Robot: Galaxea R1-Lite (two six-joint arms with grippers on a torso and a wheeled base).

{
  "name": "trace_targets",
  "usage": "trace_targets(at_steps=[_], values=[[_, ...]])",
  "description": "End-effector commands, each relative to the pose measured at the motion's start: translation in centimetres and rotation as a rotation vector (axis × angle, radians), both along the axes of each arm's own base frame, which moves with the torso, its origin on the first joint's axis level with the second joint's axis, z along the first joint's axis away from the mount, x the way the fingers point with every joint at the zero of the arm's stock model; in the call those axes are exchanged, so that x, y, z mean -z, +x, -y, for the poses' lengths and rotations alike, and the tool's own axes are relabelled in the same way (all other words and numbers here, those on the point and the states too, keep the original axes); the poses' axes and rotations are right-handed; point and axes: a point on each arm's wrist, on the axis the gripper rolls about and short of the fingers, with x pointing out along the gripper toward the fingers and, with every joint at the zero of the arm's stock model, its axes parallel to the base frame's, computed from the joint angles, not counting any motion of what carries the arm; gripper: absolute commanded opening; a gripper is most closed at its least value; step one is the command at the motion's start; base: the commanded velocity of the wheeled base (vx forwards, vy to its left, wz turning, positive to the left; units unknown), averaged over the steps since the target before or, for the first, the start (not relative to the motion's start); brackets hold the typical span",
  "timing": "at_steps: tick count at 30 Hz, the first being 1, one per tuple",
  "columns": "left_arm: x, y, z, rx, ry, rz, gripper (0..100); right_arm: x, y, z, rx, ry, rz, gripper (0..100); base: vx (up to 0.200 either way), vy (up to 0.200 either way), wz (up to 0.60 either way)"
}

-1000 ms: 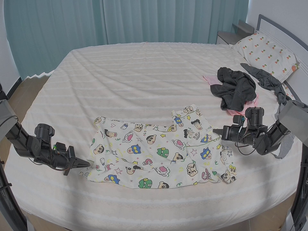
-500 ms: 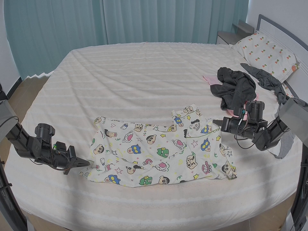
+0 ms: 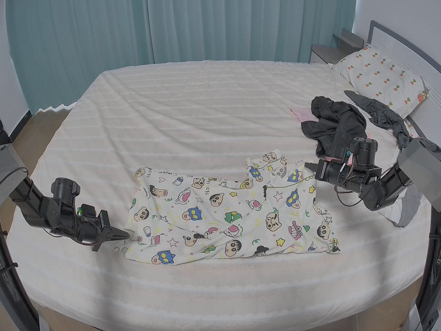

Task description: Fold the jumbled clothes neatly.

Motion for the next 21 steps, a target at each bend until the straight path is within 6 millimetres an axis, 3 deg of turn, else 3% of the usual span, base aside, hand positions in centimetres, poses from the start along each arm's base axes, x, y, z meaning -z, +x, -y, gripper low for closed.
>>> trace_targets(at_steps=[1,7,15,19,21], values=[[0.1,0.0,0.0,0.000,-0.001,-0.004,0,-0.4,-0.5,0.0,-0.003,0.005,0.001,0,0.000,0.000,0.00],[0.1,0.0,0.0,-0.001,-0.001,-0.005,0,-2.6,-0.2,-0.1,0.005,0.030,0.049,0,0.000,0.000,0.00],[-0.1,0.2,-0.1,-0.019,-0.013,0.000,0,-2.6,-0.2,-0.1,0.009,0.030,0.039,0,0.000,0.000,0.00],[-0.9,0.7,-0.2,-0.076,-0.044,0.033,0,-2.0,-0.9,0.0,0.007,0.026,0.019,0,0.000,0.000,0.00],[-3.0,1.2,-0.2,-0.129,-0.077,0.108,0,-1.7,-1.5,0.0,0.008,0.023,0.010,0,0.000,0.000,0.00]])
